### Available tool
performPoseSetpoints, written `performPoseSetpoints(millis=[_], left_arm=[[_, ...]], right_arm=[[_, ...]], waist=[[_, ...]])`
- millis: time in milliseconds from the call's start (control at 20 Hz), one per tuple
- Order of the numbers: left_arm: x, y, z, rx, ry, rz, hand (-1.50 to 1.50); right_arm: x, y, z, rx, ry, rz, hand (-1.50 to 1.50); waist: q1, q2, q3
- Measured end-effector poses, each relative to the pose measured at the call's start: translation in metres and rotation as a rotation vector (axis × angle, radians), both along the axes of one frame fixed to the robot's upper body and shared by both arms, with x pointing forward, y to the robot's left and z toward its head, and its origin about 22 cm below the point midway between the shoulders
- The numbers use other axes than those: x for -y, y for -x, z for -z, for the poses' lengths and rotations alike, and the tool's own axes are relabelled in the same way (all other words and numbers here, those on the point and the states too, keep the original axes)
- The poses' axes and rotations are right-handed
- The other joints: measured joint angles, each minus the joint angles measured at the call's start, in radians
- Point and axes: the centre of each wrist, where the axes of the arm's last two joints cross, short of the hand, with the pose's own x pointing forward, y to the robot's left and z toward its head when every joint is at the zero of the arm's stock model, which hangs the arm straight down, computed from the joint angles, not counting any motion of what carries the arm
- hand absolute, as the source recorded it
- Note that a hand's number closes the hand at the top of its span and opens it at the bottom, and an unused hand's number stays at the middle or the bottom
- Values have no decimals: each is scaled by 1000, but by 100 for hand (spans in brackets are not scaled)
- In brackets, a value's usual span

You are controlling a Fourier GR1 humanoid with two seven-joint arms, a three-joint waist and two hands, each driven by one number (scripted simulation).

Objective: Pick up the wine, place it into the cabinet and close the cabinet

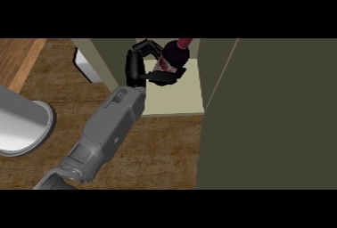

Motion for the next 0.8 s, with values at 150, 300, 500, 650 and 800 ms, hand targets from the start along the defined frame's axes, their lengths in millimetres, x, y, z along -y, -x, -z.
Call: performPoseSetpoints(millis=[150,300,500,650,800], left_arm=[[1,-3,0,9,-4,-11,150],[-1,-7,-3,-6,9,-13,150],[-2,-9,0,-36,70,-19,150],[-3,-9,2,-44,110,-17,150],[-4,-10,4,-51,125,-15,150]], right_arm=[[2,0,-2,4,11,7,-150],[2,0,0,1,4,4,-150],[0,0,2,5,-1,-11,-150],[-1,-1,1,5,-3,-16,-150],[-3,0,1,5,-12,-22,-150]], waist=[[-4,1,0],[-5,1,0],[-11,4,0],[-14,3,2],[-17,1,4]])
